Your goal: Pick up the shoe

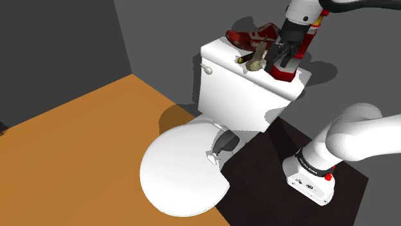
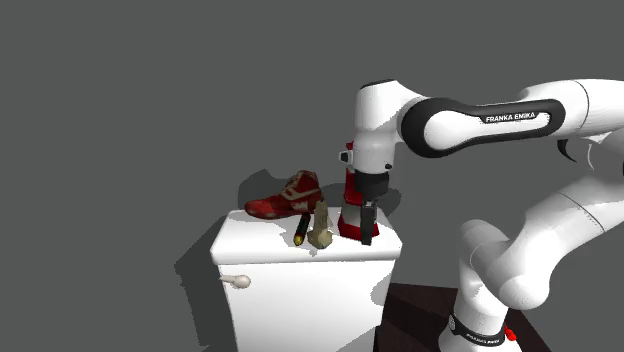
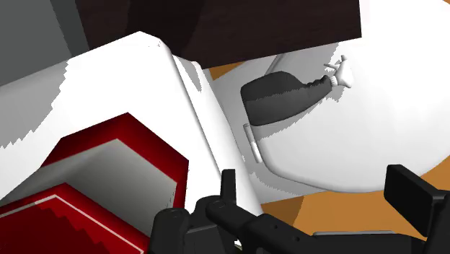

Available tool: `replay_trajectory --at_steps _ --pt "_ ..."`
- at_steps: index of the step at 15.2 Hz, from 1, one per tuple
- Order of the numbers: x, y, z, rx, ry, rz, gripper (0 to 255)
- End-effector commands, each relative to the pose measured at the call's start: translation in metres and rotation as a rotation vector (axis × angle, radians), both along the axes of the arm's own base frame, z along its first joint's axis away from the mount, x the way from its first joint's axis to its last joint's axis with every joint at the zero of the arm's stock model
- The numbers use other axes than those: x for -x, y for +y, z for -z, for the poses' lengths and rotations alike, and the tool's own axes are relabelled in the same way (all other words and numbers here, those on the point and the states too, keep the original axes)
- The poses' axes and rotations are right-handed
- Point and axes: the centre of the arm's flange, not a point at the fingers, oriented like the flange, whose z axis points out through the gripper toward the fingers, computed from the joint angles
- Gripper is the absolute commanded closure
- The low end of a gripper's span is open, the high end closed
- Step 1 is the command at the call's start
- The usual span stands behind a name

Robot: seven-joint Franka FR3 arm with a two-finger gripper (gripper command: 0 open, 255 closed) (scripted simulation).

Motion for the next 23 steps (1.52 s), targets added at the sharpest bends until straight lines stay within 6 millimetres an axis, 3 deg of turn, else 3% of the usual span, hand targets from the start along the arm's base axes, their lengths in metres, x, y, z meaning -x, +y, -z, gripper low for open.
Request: replay_trajectory --at_steps 1,12,23 --pt "0.000 0.000 0.000 0.000 0.000 0.000 0" --pt "-0.107 -0.049 0.005 0.221 -0.058 -0.250 0" --pt "-0.223 -0.070 -0.004 0.443 -0.115 -0.500 0"
